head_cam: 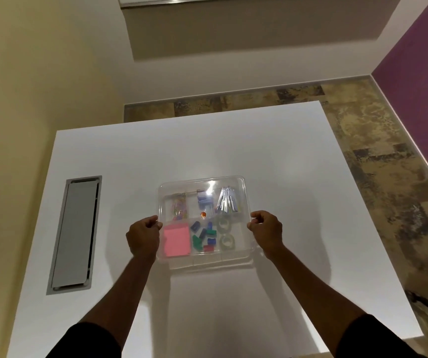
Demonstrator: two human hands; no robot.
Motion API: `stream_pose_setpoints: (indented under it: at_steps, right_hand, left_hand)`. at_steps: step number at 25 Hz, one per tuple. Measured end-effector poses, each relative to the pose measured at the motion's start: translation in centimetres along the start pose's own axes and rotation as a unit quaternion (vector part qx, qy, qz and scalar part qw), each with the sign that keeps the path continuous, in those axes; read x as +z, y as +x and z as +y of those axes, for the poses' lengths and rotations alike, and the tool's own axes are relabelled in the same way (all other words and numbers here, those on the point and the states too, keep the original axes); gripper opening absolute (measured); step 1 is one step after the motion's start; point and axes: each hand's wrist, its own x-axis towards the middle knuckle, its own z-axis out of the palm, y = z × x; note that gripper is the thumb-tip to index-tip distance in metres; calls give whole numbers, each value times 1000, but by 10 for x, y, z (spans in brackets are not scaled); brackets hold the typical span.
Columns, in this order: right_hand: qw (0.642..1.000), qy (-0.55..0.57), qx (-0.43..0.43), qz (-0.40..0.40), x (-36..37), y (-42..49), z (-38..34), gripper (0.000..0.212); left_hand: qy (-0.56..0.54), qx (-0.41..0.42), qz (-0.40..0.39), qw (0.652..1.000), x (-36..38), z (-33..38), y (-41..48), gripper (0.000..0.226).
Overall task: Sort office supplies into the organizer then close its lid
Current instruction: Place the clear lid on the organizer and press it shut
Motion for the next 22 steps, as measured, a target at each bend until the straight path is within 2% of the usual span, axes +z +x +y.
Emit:
stream_pose_setpoints:
  at_steps: [4,8,17,22]
  right_hand:
    - [1000,-28,-12,-7,7,10,5,27]
    - [998,-59,-30,-12,14,16,8,26]
    - [996,-83,-34,-7,20,23,6,23]
    - [995,-89,-30,-22,19,26,10,25]
  left_hand:
    - [53,21,37,998,3,7,-4,27]
    - [61,0,41,997,3,4,-8,29]
    - [16,-8,16,1000,4,-7,-11,31]
    - [-35,-74,-13,997,7,-20,-3,29]
